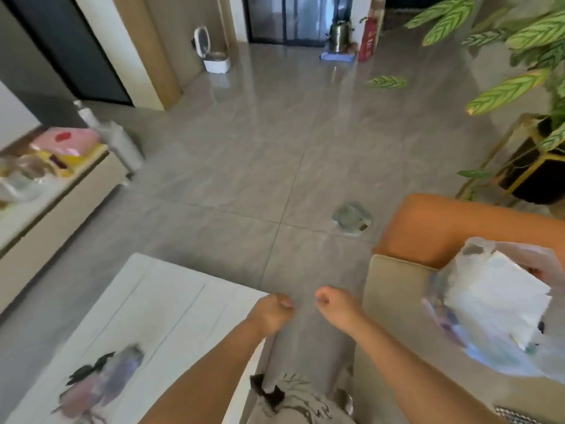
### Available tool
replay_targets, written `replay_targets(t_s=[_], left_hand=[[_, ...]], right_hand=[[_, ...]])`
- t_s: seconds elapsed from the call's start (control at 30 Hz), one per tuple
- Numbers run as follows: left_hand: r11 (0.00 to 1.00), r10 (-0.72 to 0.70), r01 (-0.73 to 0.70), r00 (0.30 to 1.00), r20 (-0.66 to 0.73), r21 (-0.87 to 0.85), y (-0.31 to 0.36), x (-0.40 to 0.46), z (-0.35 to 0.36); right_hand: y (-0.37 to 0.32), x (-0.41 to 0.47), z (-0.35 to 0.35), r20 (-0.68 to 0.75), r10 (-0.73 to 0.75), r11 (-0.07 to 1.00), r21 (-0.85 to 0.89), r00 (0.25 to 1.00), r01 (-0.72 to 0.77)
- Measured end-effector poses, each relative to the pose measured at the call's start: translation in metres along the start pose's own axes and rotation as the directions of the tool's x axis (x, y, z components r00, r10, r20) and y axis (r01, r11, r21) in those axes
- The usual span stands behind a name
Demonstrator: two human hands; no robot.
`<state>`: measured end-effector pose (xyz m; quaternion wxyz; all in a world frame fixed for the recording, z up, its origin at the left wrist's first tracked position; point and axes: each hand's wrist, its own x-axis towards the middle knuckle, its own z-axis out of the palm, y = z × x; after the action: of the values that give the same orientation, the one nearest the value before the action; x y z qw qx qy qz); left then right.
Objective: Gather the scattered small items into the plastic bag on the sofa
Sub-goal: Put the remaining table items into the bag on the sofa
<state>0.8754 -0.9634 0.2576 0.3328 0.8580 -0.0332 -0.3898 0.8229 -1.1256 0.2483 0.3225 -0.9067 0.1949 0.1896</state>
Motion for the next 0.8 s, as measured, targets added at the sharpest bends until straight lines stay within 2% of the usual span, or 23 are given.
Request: replay_targets(t_s=[0.2,0.43,0.67,0.8], left_hand=[[0.99,-0.134,0.123,0.978,-0.163,-0.075,-0.108,-0.053,-0.054],[0.923,-0.347,0.27,0.892,-0.291,-0.274,-0.198,-0.112,-0.068],[0.757,-0.614,0.454,0.74,-0.275,-0.469,-0.255,-0.164,-0.036],[0.614,-0.709,0.408,0.661,-0.245,-0.676,-0.27,-0.181,-0.021]], right_hand=[[-0.096,-0.012,0.077,0.205,-0.179,0.98,-0.055,0.962,0.193],[-0.164,-0.019,0.145,0.472,-0.286,0.903,-0.158,0.834,0.399],[-0.204,-0.016,0.205,0.679,-0.333,0.771,-0.203,0.654,0.603],[-0.223,-0.028,0.236,0.747,-0.309,0.709,-0.231,0.588,0.666]])
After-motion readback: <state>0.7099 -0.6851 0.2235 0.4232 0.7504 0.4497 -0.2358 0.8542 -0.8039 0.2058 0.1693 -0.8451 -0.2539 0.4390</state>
